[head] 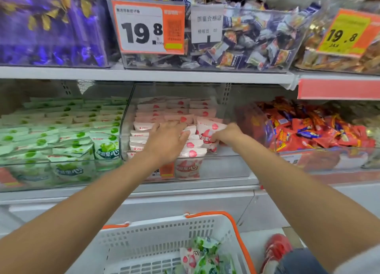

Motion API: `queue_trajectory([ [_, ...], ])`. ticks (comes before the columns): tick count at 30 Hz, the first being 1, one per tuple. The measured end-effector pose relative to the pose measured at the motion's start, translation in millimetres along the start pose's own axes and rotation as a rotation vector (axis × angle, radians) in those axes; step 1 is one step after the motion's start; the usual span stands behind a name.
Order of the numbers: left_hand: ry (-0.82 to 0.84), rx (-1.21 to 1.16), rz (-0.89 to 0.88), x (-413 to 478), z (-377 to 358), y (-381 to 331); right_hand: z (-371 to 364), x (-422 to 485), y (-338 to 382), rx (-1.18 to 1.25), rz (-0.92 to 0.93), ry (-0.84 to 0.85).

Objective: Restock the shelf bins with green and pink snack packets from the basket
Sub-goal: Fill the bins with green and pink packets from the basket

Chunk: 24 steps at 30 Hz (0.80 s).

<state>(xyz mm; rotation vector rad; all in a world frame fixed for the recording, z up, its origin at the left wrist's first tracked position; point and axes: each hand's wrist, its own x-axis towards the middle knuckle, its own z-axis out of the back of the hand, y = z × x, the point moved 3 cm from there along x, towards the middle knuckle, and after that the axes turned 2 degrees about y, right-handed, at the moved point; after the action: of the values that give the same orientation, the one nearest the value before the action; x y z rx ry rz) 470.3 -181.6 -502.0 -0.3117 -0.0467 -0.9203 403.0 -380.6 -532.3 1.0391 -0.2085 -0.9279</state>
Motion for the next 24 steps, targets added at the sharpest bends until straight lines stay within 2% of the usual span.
queue_trajectory([
  [2,0.000,-0.024,0.003,-1,0,-1,-10,-4,-4,0.094,-0.058,0.151],
  [4,0.008,-0.023,0.006,-1,-1,-1,-14,-1,-8,0.116,-0.064,0.202],
  [12,0.019,-0.019,0.004,-3,2,-2,-2,0,-13,-0.051,-0.011,0.153],
  [17,0.020,-0.031,0.015,-4,2,-3,-14,11,-10,-0.056,0.019,0.195],
  [22,0.013,-0.026,0.018,-5,2,-3,-19,12,-7,0.048,0.032,0.141],
  [24,0.005,-0.028,0.017,-4,3,-3,-23,12,-5,0.050,0.060,0.181],
])
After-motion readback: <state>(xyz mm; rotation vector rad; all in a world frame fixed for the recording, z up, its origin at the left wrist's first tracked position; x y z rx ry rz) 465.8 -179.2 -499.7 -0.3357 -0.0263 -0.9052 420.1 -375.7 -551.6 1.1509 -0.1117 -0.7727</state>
